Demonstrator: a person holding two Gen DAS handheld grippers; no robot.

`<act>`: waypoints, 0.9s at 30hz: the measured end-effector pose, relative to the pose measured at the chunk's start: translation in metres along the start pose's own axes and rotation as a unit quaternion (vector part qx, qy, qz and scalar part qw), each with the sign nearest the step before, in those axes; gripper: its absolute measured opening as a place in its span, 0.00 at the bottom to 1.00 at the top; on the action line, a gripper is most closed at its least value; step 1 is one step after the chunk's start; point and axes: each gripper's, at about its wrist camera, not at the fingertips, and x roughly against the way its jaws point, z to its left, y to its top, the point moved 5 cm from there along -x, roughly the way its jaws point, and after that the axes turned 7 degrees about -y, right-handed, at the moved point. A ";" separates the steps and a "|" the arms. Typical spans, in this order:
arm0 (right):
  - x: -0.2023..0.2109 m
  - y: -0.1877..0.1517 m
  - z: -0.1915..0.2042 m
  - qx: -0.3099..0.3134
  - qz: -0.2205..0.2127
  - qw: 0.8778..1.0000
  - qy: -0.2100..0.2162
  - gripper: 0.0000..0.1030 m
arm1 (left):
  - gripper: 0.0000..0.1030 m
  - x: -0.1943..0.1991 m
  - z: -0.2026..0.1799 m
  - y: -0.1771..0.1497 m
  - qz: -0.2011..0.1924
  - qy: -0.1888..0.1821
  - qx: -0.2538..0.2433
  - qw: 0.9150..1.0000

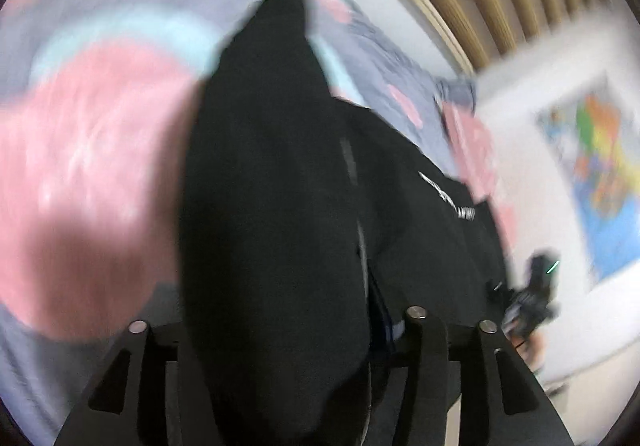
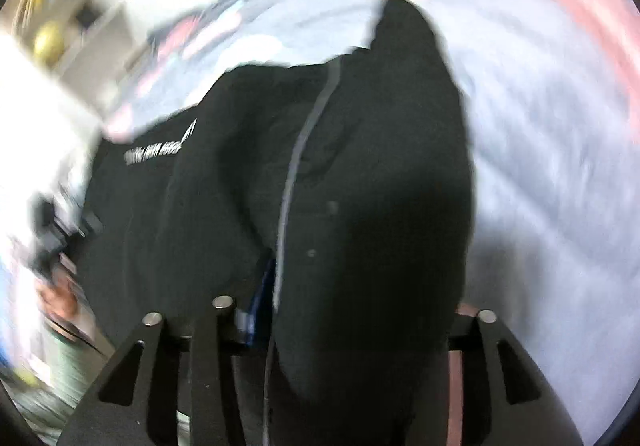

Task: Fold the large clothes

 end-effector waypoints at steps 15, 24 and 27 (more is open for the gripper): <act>0.053 -0.009 -0.017 0.017 -0.101 0.976 -0.192 0.62 | 0.55 0.074 -0.064 0.009 -0.088 0.151 -0.154 0.972; 0.033 -0.025 0.058 0.064 -0.092 0.981 -0.156 0.66 | 0.61 0.014 -0.115 -0.036 -0.032 0.179 -0.239 0.954; -0.004 -0.038 0.061 0.074 -0.057 0.977 -0.193 0.65 | 0.61 -0.018 -0.090 -0.040 -0.016 0.227 -0.211 0.951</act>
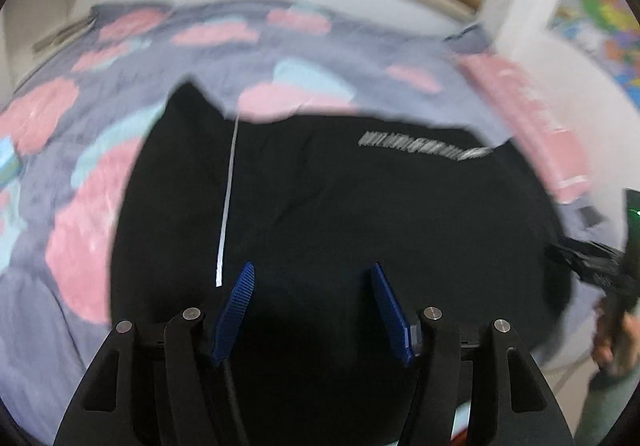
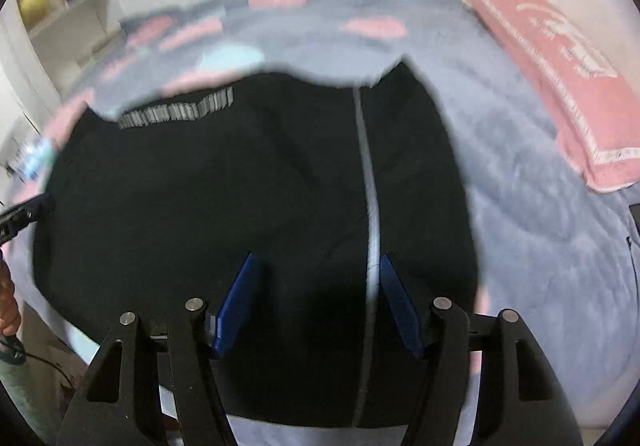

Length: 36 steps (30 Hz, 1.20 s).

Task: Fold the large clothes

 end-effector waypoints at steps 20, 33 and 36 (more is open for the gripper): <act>0.076 0.003 0.017 -0.039 -0.130 0.991 -0.023 0.77 | 0.73 0.082 -0.077 0.013 -0.144 0.157 -0.083 0.974; 0.123 -0.002 0.071 -0.006 -0.154 0.988 -0.011 0.86 | 0.77 0.128 -0.110 0.008 -0.175 0.125 -0.084 0.973; 0.120 -0.006 0.075 0.001 -0.148 0.989 -0.020 0.86 | 0.77 0.122 -0.108 0.003 -0.164 0.123 -0.082 0.975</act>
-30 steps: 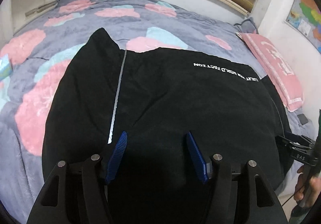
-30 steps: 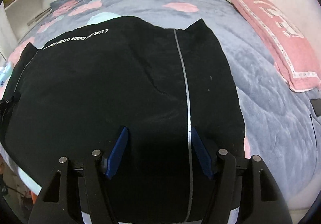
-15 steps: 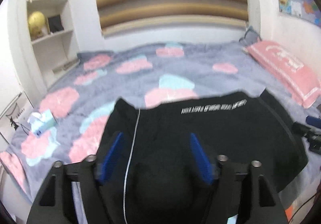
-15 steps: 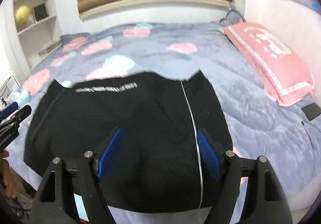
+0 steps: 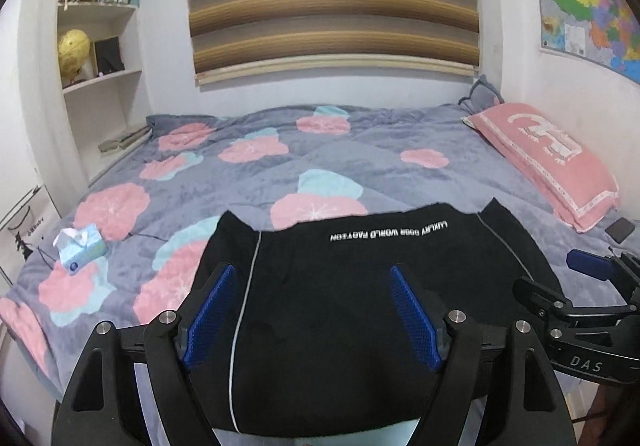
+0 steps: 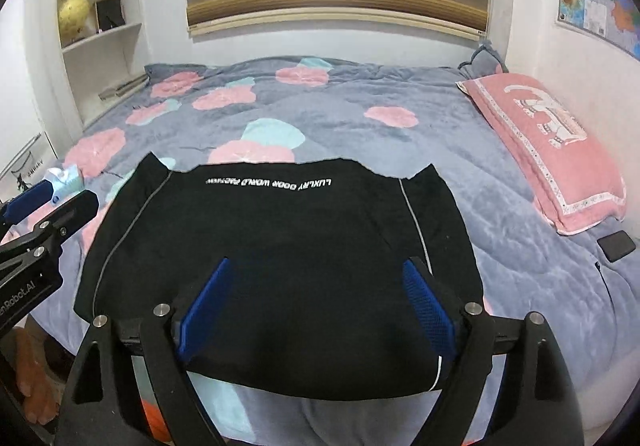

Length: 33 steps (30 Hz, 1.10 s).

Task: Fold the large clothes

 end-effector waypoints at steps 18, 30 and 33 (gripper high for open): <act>-0.018 -0.013 -0.004 -0.019 0.036 0.999 0.002 0.86 | 0.77 -0.013 -0.002 -0.014 0.030 -0.007 0.005 1.000; -0.016 -0.014 -0.007 -0.020 0.037 0.999 0.002 0.86 | 0.77 -0.011 -0.004 -0.016 0.028 -0.011 0.002 1.000; -0.016 -0.014 -0.005 -0.020 0.039 0.999 0.001 0.86 | 0.77 -0.011 -0.004 -0.016 0.027 -0.008 -0.001 1.000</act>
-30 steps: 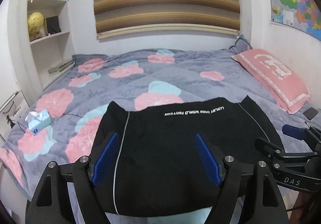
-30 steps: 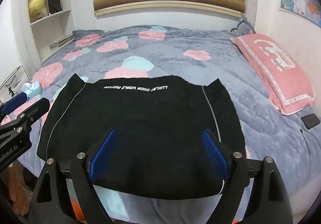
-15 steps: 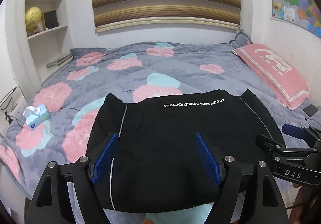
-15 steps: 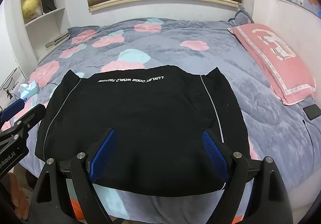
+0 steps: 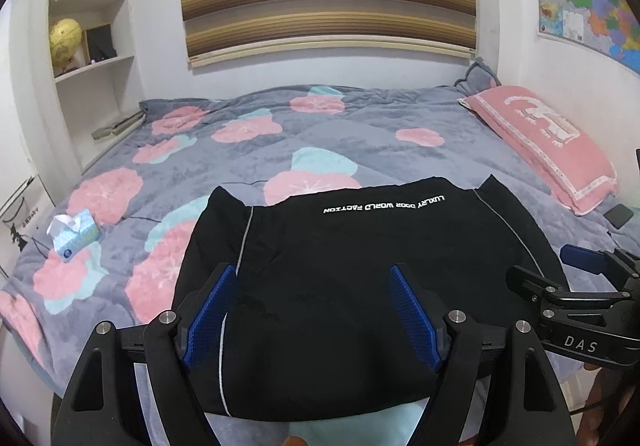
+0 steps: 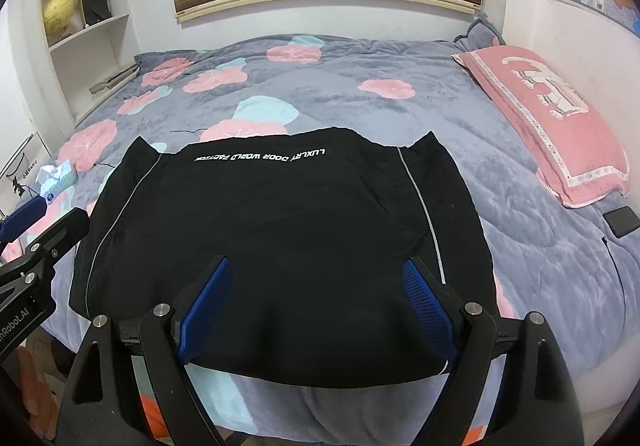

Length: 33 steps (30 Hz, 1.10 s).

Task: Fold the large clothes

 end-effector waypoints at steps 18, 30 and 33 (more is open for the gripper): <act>-0.009 -0.003 -0.008 0.013 0.012 1.000 0.007 0.86 | 0.77 -0.009 -0.005 -0.004 0.014 -0.006 -0.002 1.000; -0.022 -0.005 -0.008 0.010 0.029 0.999 0.012 0.86 | 0.77 -0.024 0.000 -0.008 0.033 -0.007 0.005 0.999; -0.024 -0.005 -0.009 0.007 0.031 0.999 0.012 0.86 | 0.77 -0.027 -0.001 -0.010 0.039 -0.008 0.005 0.999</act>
